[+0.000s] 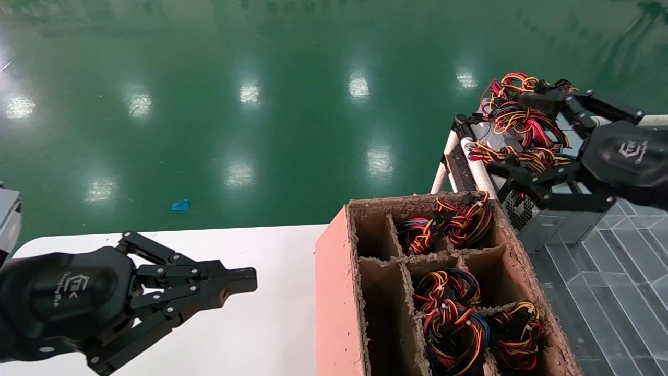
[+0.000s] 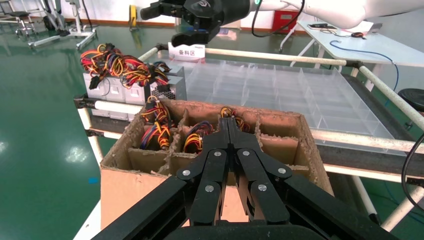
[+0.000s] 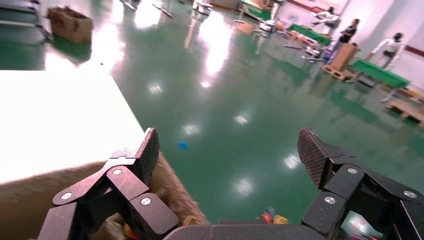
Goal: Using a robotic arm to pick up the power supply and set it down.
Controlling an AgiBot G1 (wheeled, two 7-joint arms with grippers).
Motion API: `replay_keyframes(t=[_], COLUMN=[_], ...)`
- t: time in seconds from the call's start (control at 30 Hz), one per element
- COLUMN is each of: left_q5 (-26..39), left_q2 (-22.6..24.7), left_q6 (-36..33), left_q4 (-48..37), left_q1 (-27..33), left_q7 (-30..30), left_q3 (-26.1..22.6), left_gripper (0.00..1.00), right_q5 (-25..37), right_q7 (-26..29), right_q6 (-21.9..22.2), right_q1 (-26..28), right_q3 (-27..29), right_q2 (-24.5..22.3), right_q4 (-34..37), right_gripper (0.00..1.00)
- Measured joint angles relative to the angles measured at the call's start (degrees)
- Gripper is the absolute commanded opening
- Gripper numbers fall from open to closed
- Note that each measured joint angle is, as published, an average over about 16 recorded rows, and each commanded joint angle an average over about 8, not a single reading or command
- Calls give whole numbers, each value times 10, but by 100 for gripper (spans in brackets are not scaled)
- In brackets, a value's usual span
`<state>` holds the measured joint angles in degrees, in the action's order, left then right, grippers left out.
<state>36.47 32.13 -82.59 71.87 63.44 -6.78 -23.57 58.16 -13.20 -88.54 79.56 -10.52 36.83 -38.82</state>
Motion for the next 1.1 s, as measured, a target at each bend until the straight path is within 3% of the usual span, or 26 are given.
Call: replay_keyframes(t=[1.1], left_q5=[0], left_q2=[0], left_q6=[0], left_q4=[0], left_q1=[0], left_q7=[0], left_q3=[0], left_gripper=[100], right_q5=[-153], right_q7=[223], right_q6=[26], right_q1=[-168], right_q3=[-51], right_q2=[-17], right_q4=[-326], right_gripper=[100])
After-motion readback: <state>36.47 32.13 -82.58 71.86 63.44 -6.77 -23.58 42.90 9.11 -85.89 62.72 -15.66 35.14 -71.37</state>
